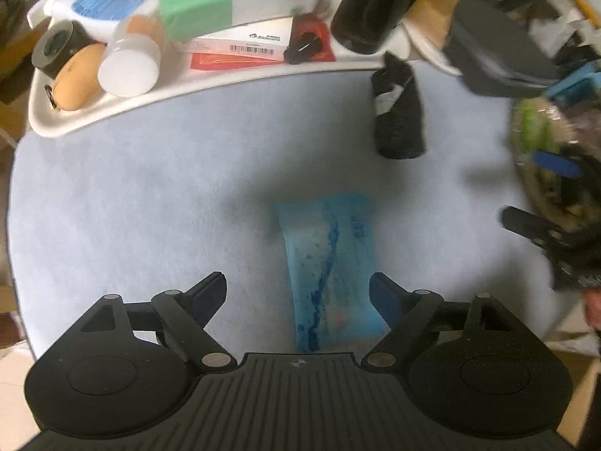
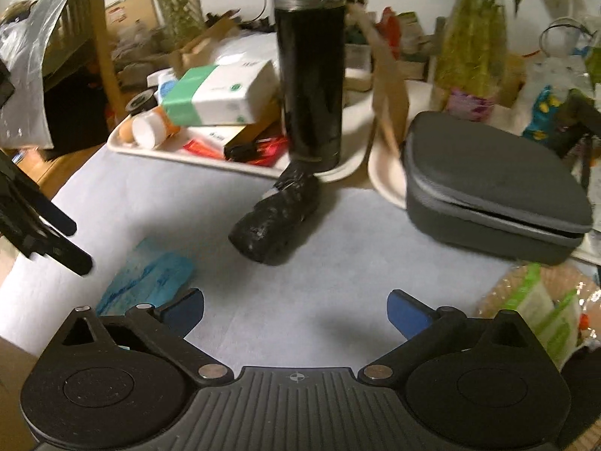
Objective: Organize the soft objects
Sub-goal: 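Close the left gripper on the blue wipes pack and lift it, then grasp the black wrapped bundle with the right gripper while the left holds the blue pack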
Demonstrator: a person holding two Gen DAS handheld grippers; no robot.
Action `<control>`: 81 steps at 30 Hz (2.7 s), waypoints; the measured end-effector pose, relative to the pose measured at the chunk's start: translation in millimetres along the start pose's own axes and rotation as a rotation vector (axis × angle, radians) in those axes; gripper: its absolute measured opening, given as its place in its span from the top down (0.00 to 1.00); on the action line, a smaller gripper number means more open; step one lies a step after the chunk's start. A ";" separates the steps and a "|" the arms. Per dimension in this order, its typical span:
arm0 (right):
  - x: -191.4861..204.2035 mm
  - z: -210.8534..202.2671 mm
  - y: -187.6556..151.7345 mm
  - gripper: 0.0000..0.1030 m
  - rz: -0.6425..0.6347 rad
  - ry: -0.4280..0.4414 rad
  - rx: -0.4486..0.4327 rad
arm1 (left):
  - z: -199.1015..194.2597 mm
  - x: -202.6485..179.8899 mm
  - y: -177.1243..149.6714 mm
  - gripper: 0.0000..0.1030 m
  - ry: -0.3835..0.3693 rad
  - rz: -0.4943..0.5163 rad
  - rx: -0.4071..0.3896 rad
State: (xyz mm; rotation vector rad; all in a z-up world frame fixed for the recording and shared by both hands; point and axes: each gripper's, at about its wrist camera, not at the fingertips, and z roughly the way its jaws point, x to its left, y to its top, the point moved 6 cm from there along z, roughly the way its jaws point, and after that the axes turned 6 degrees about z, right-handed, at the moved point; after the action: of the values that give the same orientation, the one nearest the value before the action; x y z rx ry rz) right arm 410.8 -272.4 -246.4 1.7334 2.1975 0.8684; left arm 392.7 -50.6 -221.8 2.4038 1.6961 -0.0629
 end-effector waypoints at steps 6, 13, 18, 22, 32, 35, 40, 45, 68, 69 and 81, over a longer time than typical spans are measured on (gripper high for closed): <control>3.3 -11.9 0.6 0.00 0.015 0.030 -0.029 | 22.5 -31.7 15.7 0.10 0.041 0.021 0.031; -8.0 -22.4 4.7 0.00 0.083 0.043 -0.075 | 59.5 -33.2 19.1 0.10 0.104 -0.018 0.110; -11.0 -24.1 8.2 0.00 0.106 0.037 -0.100 | 74.4 -31.7 12.5 0.11 0.098 -0.040 0.125; -8.8 -21.8 8.0 0.00 0.104 0.031 -0.098 | 76.2 -35.5 8.4 0.30 0.162 -0.028 0.120; -8.4 -11.0 2.6 0.00 0.105 0.012 -0.081 | 47.2 -23.7 8.6 0.38 0.138 -0.004 0.004; -8.8 -6.9 4.0 0.00 0.118 0.015 -0.086 | 25.5 -16.2 8.6 0.38 0.126 -0.006 -0.074; -7.9 1.8 6.1 0.00 0.122 0.022 -0.103 | -14.9 -2.8 8.6 0.38 0.120 -0.005 -0.234; -4.7 14.1 7.9 0.00 0.100 0.027 -0.106 | -35.2 23.3 1.6 0.38 0.092 -0.035 -0.378; 30.8 103.8 32.2 0.28 0.041 0.044 -0.084 | -37.7 56.3 -55.0 0.38 0.000 -0.117 -0.641; 31.5 107.0 33.6 0.29 0.037 0.030 -0.087 | -36.3 55.6 -55.2 0.39 0.000 -0.114 -0.640; 39.2 122.8 38.8 0.54 -0.029 -0.052 -0.083 | -26.5 53.6 -55.5 0.39 -0.004 -0.088 -0.626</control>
State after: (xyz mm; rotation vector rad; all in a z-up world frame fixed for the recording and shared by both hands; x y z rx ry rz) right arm 493.1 -191.6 -315.9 1.6637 2.1174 0.8846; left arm 356.9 22.0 -211.3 1.8618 1.5236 0.3908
